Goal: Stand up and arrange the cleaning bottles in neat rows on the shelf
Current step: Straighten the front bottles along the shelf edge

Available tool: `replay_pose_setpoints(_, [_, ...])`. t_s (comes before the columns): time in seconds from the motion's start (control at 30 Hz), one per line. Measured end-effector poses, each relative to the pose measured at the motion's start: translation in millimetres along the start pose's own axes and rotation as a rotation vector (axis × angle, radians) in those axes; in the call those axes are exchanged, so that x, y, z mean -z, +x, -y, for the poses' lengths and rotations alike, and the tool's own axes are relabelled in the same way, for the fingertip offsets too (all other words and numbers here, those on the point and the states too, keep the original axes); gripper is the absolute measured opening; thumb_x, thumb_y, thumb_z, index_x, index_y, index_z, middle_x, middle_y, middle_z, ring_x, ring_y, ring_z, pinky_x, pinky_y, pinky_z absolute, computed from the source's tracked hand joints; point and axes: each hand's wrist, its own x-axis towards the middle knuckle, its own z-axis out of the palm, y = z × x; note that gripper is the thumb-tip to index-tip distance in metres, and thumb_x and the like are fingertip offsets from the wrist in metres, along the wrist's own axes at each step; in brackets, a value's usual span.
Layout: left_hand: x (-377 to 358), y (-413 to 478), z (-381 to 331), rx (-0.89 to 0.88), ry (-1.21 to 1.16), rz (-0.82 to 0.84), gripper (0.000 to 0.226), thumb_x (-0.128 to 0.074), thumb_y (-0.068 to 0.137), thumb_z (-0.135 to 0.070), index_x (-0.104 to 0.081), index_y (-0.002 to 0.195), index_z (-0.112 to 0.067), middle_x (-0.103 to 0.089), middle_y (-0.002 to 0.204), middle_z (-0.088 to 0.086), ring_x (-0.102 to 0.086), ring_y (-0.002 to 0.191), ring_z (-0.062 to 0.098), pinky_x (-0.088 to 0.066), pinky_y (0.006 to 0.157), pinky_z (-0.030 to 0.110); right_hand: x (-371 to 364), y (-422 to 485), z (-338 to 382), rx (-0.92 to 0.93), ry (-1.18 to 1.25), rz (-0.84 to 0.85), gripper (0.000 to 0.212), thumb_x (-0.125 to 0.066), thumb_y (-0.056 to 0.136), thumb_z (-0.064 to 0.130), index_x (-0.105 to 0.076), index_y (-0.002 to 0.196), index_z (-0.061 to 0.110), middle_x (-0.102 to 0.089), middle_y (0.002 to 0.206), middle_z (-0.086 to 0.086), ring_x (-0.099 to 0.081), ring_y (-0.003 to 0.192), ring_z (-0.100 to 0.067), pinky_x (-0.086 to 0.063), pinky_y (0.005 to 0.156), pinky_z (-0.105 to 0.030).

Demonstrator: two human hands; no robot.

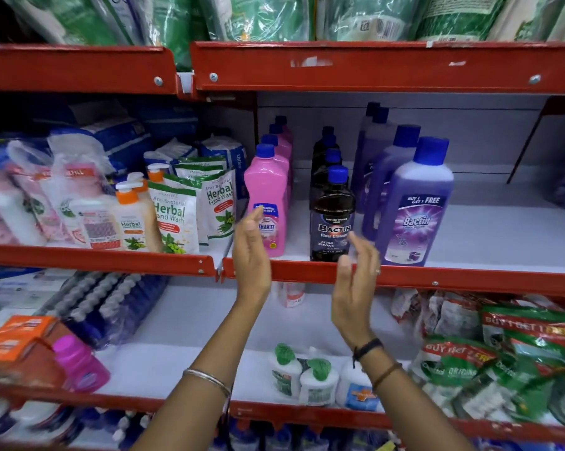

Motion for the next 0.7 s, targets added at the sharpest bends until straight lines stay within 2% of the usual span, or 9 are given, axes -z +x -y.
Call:
replay_pose_setpoints(0.07, [15, 17, 4, 0.036, -0.004, -0.015, 0.046, -0.02, 0.097, -0.044, -0.043, 0.133, -0.027, -0.045, 0.139, -0.003, -0.046, 0.122, 0.004, -0.039, 0.081, 0.0, -19, -5, 6, -0.008, 0.073, 0.154, 0.052, -0.031, 0.094, 0.042, -0.046, 0.134, 0.013, -0.048, 0.135, -0.006, -0.042, 0.128, -0.013, -0.031, 0.109, -0.024])
replay_pose_setpoints(0.13, [24, 34, 8, 0.098, 0.014, 0.068, 0.057, -0.016, 0.093, -0.051, -0.033, 0.141, -0.025, -0.036, 0.149, -0.001, -0.038, 0.13, 0.008, -0.036, 0.075, -0.007, -40, 3, 19, -0.141, 0.131, 0.339, 0.059, -0.027, 0.095, 0.05, -0.035, 0.143, 0.017, -0.04, 0.147, -0.001, -0.035, 0.136, -0.007, -0.025, 0.111, -0.019])
replay_pose_setpoints(0.2, [30, 44, 11, 0.13, 0.058, 0.168, 0.061, -0.013, 0.091, -0.054, -0.025, 0.145, -0.029, -0.028, 0.154, -0.002, -0.029, 0.134, 0.006, -0.032, 0.076, -0.008, -60, 20, 26, -0.292, 0.141, 0.46, 0.068, -0.022, 0.094, 0.06, -0.022, 0.15, 0.021, -0.028, 0.156, 0.002, -0.025, 0.14, -0.005, -0.017, 0.113, -0.021])
replay_pose_setpoints(0.23, [32, 46, 11, 0.133, 0.082, 0.215, 0.062, -0.012, 0.089, -0.055, -0.022, 0.145, -0.031, -0.026, 0.154, -0.004, -0.028, 0.133, 0.004, -0.031, 0.078, -0.006, -70, 29, 26, -0.328, 0.136, 0.488, 0.074, -0.02, 0.089, 0.067, -0.021, 0.15, 0.024, -0.027, 0.157, 0.001, -0.026, 0.141, -0.007, -0.016, 0.115, -0.025])
replay_pose_setpoints(0.3, [37, 49, 11, 0.127, 0.125, 0.315, 0.065, -0.01, 0.086, -0.057, -0.02, 0.145, -0.031, -0.029, 0.149, -0.01, -0.031, 0.131, 0.004, -0.032, 0.079, -0.006, -86, 41, 23, -0.328, 0.124, 0.511, 0.076, -0.018, 0.084, 0.075, -0.032, 0.144, 0.031, -0.043, 0.148, -0.001, -0.041, 0.133, -0.01, -0.028, 0.117, -0.037])
replay_pose_setpoints(0.37, [40, 51, 10, 0.114, 0.174, 0.364, 0.06, -0.01, 0.09, -0.051, -0.02, 0.146, -0.03, -0.03, 0.14, -0.016, -0.033, 0.129, 0.003, -0.03, 0.075, -0.01, -93, 45, 17, -0.32, 0.112, 0.514, 0.071, -0.017, 0.083, 0.077, -0.043, 0.134, 0.036, -0.057, 0.134, 0.0, -0.053, 0.122, -0.012, -0.039, 0.111, -0.043])
replay_pose_setpoints(0.53, [50, 53, 1, 0.093, 0.226, 0.422, 0.066, -0.008, 0.083, -0.056, -0.021, 0.145, -0.036, -0.034, 0.137, -0.017, -0.034, 0.12, -0.002, -0.028, 0.069, -0.013, -89, 43, 20, -0.284, 0.148, 0.488, 0.054, -0.02, 0.097, 0.054, -0.04, 0.141, 0.032, -0.058, 0.133, -0.001, -0.058, 0.116, -0.01, -0.046, 0.103, -0.03])
replay_pose_setpoints(0.6, [55, 51, 1, 0.095, 0.234, 0.447, 0.065, -0.008, 0.083, -0.058, -0.019, 0.144, -0.04, -0.039, 0.136, -0.015, -0.04, 0.117, -0.003, -0.031, 0.07, -0.011, -85, 40, 22, -0.275, 0.153, 0.505, 0.051, -0.019, 0.097, 0.052, -0.038, 0.141, 0.036, -0.057, 0.13, 0.003, -0.058, 0.114, -0.009, -0.047, 0.101, -0.028])
replay_pose_setpoints(0.7, [63, 44, 2, 0.095, 0.257, 0.46, 0.064, -0.008, 0.081, -0.062, -0.018, 0.142, -0.047, -0.048, 0.126, -0.015, -0.046, 0.098, -0.016, -0.037, 0.068, -0.007, -79, 32, 22, -0.251, 0.148, 0.508, 0.048, -0.019, 0.096, 0.058, -0.034, 0.14, 0.047, -0.057, 0.127, 0.01, -0.059, 0.111, -0.005, -0.045, 0.102, -0.03])
